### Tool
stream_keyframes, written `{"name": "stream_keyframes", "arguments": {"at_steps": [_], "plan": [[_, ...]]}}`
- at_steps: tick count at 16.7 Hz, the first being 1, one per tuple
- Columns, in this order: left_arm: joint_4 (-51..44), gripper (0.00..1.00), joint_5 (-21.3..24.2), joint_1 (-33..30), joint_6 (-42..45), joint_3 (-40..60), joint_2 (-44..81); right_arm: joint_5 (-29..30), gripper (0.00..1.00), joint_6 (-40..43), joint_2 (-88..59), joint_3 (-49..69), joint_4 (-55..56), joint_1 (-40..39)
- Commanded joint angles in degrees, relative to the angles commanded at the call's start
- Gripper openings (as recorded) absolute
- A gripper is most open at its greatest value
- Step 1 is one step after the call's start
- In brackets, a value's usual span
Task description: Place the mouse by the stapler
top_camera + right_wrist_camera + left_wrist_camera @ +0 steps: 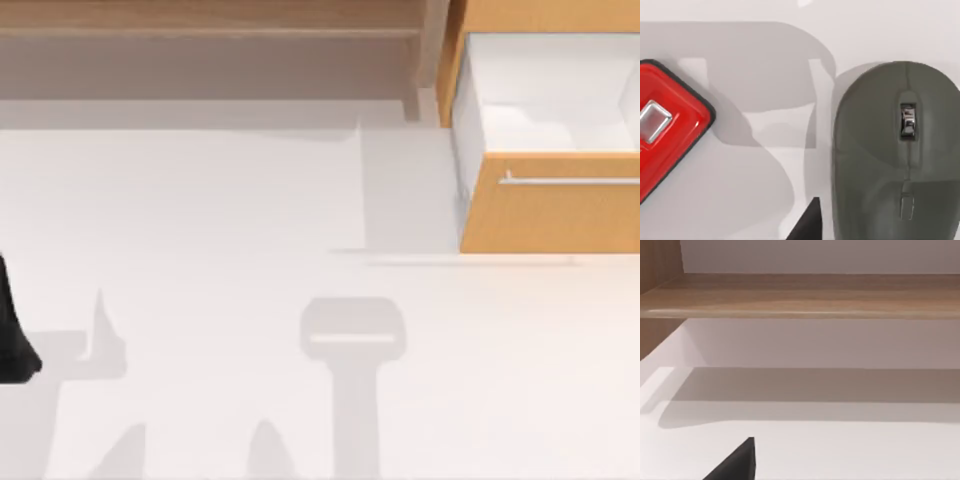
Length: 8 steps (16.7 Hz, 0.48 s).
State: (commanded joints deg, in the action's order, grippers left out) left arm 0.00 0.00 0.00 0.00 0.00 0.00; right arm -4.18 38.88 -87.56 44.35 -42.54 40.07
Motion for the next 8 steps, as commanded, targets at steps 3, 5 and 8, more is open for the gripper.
{"name": "stream_keyframes", "arguments": {"at_steps": [3, 5, 8], "plan": [[0.00, 1.00, 0.00, 0.00, 0.00, 0.00, 0.00, 0.00, 1.00, 0.00, 0.00, 0.00, 0.00, 0.00], [0.00, 1.00, 0.00, 0.00, 0.00, 0.00, 0.00, 0.00, 1.00, 0.00, 0.00, 0.00, 0.00, 0.00], [0.00, 1.00, 0.00, 0.00, 0.00, 0.00, 0.00, 0.00, 1.00, 0.00, 0.00, 0.00, 0.00, 0.00]]}}
